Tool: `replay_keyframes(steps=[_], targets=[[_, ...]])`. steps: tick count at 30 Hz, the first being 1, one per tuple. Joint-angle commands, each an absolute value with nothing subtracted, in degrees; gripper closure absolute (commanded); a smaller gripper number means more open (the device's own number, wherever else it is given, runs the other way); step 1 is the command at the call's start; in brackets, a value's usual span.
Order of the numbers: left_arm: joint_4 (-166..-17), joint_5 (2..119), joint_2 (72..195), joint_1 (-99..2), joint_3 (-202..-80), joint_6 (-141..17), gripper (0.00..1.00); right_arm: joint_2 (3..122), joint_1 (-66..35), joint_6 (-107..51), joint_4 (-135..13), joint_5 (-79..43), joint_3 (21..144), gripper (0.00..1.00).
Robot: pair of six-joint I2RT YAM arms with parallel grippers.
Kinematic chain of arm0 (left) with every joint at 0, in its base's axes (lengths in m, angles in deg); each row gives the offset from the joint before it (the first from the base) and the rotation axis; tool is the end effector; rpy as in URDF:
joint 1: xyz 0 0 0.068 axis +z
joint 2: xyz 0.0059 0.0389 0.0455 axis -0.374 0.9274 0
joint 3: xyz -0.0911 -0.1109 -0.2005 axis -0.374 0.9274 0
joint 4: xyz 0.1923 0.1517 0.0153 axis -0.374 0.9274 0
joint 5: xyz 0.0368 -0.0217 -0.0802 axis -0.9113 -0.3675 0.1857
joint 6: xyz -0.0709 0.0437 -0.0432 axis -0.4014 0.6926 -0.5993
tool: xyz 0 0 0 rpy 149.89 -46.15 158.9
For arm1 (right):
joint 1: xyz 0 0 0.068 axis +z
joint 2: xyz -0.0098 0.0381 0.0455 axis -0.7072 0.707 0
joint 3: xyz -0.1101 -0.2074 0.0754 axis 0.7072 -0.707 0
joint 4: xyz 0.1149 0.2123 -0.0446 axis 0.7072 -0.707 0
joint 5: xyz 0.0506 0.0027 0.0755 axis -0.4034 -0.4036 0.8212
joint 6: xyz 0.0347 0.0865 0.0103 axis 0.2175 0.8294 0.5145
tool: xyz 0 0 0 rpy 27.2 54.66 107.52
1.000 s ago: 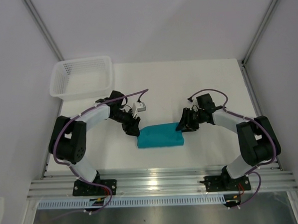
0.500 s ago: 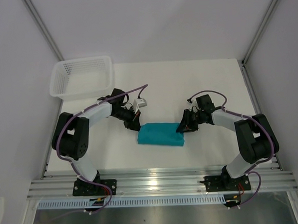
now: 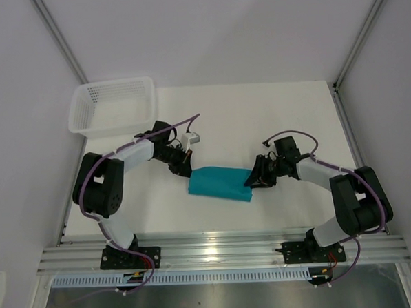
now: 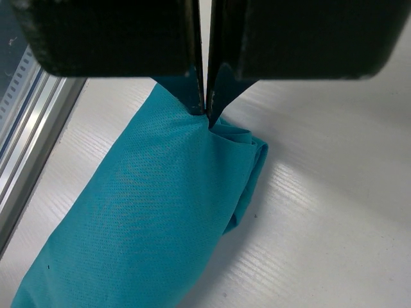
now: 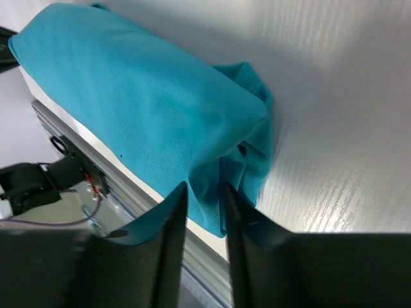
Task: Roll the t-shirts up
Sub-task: Roll the tshirt
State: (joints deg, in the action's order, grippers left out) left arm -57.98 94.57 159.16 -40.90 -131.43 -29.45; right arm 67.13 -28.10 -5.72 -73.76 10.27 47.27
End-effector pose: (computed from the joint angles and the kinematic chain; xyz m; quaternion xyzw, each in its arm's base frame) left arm 0.2911 -0.1600 0.1210 0.3744 0.8421 -0.3509 0.1660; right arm 0.2520 0.1285 0.1072 0.0139 0.9200 0.3730 0.1197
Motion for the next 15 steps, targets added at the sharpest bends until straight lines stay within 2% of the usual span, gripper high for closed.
replay_keyframes(steps=[1, 3, 4, 7, 12, 14, 15], targets=[[-59.18, 94.17, 159.38, -40.59, -132.78, -30.82, 0.99, 68.18, -27.79, -2.7, -69.61, 11.11, 46.22, 0.71], [-59.27, 93.56, 159.29, -40.59, -132.7, -30.91, 0.99, 68.97, -27.87, -2.7, -69.86, 10.41, 46.48, 0.82], [-59.44, 93.03, 159.38, -40.59, -132.61, -31.17, 0.99, 69.24, -28.05, -2.79, -70.04, 10.14, 46.57, 0.91], [-59.27, 91.53, 159.73, -40.42, -132.43, -31.43, 0.99, 69.94, -28.57, -3.14, -70.65, 8.56, 47.18, 1.0], [-58.92, 90.21, 159.82, -40.07, -132.52, -31.35, 0.99, 70.47, -29.28, -3.84, -71.18, 7.85, 48.06, 1.0], [-57.52, 89.86, 159.82, -39.98, -133.48, -31.26, 0.99, 70.21, -29.37, -4.19, -71.71, 8.47, 48.76, 0.88], [-56.73, 88.73, 159.82, -40.07, -133.83, -31.26, 0.9, 69.95, -29.28, -4.45, -71.89, 8.99, 49.11, 0.81]])
